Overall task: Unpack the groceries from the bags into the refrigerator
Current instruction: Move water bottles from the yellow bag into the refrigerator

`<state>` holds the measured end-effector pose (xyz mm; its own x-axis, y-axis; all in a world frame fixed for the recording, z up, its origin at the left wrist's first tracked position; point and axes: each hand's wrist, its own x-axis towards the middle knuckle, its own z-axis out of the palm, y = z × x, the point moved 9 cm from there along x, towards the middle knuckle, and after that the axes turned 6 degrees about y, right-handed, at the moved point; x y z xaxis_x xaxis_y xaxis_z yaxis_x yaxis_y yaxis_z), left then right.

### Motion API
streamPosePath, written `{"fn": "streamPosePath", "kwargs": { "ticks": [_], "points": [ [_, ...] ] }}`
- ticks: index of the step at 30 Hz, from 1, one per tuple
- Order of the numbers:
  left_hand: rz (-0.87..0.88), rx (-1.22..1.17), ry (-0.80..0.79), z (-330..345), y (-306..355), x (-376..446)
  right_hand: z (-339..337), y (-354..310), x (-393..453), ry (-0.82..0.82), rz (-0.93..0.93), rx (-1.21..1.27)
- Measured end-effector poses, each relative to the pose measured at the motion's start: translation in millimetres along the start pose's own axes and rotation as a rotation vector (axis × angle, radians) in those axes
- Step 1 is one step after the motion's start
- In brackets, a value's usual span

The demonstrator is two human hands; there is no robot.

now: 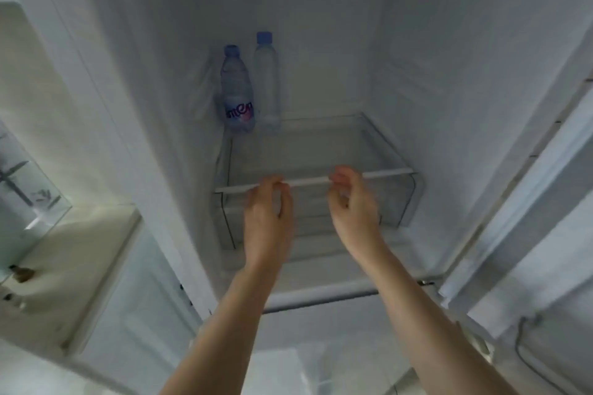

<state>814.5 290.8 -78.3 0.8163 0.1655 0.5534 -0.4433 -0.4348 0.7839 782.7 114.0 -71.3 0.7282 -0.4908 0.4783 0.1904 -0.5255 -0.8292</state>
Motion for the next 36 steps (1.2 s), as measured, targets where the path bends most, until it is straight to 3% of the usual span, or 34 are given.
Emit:
{"fn": "streamPosePath", "kwargs": {
  "ticks": [4,14,25,36],
  "points": [
    [0.139,0.004,-0.146,-22,26,-73,-33,1,-81,0.036,0.031,-0.027],
    [0.101,-0.013,-0.555,-54,15,-252,-119,23,-295,0.039,0.262,-0.313],
    [0.067,0.049,-1.071,-69,31,-461,-270,42,-515,0.237,0.698,-0.400],
    [0.151,-0.045,-1.299,-43,155,-658,-470,44,-693,0.386,0.896,-0.528]
  ]
}}
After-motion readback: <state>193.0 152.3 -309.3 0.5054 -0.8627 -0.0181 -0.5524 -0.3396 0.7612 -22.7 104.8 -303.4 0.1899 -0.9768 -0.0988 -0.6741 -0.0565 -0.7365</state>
